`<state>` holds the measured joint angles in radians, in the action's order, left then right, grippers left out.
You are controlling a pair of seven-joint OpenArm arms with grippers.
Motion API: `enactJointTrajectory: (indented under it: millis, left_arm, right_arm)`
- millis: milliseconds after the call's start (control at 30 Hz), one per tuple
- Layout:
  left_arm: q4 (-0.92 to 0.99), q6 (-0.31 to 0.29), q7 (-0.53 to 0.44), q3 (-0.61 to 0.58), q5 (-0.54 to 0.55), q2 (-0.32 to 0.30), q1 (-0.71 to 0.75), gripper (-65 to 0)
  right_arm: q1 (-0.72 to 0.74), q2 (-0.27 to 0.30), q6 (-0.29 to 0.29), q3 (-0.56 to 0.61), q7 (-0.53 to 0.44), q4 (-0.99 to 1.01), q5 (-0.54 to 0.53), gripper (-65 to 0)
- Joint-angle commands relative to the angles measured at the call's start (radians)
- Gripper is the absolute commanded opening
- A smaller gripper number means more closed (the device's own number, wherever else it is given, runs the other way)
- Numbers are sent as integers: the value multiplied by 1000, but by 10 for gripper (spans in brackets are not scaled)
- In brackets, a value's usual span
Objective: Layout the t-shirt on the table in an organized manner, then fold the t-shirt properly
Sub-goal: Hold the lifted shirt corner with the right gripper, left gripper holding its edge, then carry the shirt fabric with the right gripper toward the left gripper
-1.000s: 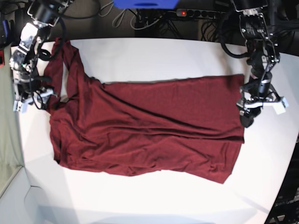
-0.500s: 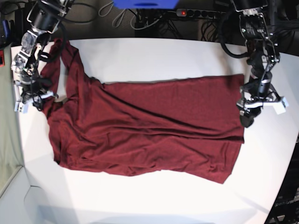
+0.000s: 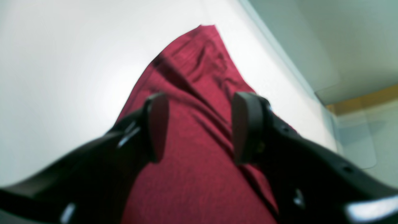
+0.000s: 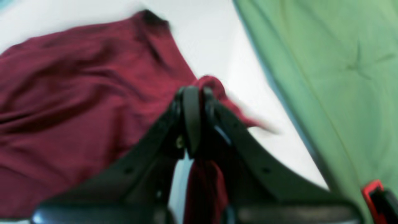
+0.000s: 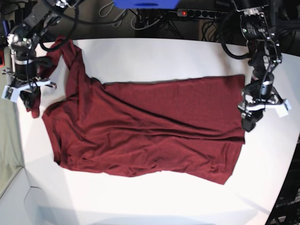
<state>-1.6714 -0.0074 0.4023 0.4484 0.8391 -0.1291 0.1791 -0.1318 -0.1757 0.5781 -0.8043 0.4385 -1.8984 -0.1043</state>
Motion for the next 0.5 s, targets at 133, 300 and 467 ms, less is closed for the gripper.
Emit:
enactJointTrajectory:
  millis: [133, 300, 467]
  left_arm:
    - [-59, -10, -19, 5, 10, -11, 41, -330]
    - [-98, -10, -19, 8, 10, -19, 101, -330]
    - [-152, -7, -19, 91, 10, -19, 167, -330]
  right_arm:
    - [-78, 19, 20, 101, -46, -137, -168, -650]
    - [-145, 19, 24, 262, -50, -140, -199, -650]
    - [-216, 19, 102, 471, -135, -137, -200, -650]
